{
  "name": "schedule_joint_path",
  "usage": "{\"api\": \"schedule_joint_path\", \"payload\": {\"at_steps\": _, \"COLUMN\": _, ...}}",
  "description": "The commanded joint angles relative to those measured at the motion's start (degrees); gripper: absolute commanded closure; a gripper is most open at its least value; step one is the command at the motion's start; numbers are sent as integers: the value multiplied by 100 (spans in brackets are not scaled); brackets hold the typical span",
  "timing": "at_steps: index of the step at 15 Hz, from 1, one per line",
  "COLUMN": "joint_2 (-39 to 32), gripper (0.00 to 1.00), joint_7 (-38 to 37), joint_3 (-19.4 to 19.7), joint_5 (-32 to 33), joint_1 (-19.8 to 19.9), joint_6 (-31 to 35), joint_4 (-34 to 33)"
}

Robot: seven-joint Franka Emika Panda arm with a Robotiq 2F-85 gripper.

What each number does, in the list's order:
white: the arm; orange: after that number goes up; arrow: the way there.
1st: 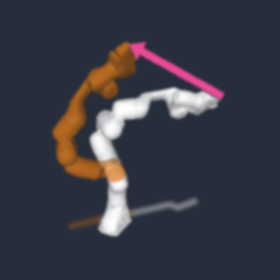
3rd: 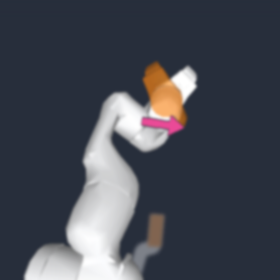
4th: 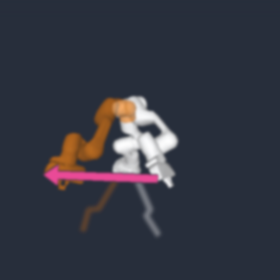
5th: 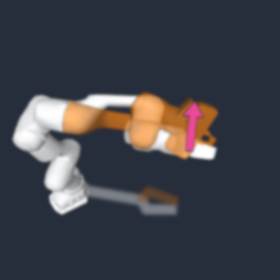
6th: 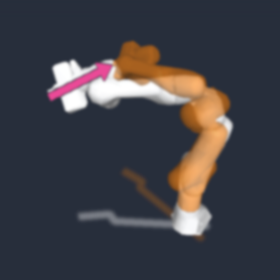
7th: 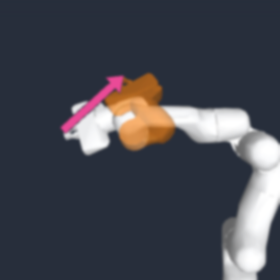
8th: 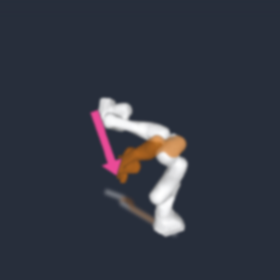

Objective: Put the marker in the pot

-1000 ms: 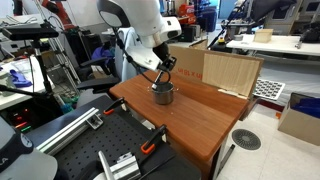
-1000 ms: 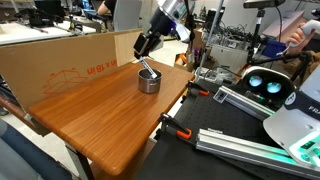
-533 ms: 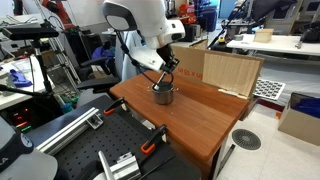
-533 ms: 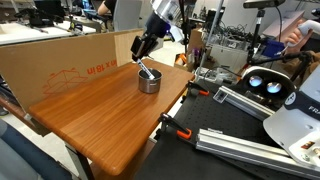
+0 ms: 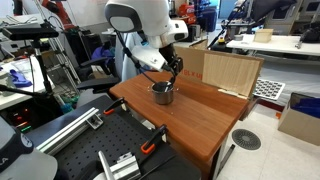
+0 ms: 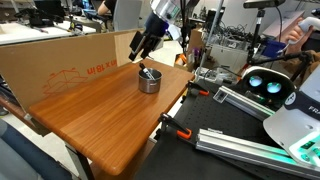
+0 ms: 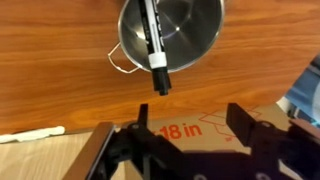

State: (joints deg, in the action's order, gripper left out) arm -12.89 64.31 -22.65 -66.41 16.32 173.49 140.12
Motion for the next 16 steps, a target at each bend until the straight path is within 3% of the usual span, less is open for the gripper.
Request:
{"api": "schedule_joint_path", "payload": {"at_steps": 1, "joint_2": 61, "gripper": 0, "joint_7": -682, "joint_3": 251, "joint_5": 693, "joint_1": -185, "joint_6": 2, "joint_4": 145}}
{"api": "schedule_joint_path", "payload": {"at_steps": 4, "joint_2": 311, "gripper": 0, "joint_7": -1265, "joint_3": 498, "joint_5": 1358, "joint_1": -208, "joint_6": -270, "joint_4": 386}}
{"api": "schedule_joint_path", "payload": {"at_steps": 9, "joint_2": 974, "gripper": 0, "joint_7": -1658, "joint_3": 671, "joint_5": 1850, "joint_1": -60, "joint_6": -734, "joint_4": 585}}
{"api": "schedule_joint_path", "payload": {"at_steps": 10, "joint_2": 633, "gripper": 0, "joint_7": -1364, "joint_3": 565, "joint_5": 1545, "joint_1": -48, "joint_6": -450, "joint_4": 397}}
{"api": "schedule_joint_path", "payload": {"at_steps": 16, "joint_2": 888, "gripper": 0, "joint_7": -1488, "joint_3": 619, "joint_5": 1647, "joint_1": -48, "joint_6": -604, "joint_4": 550}}
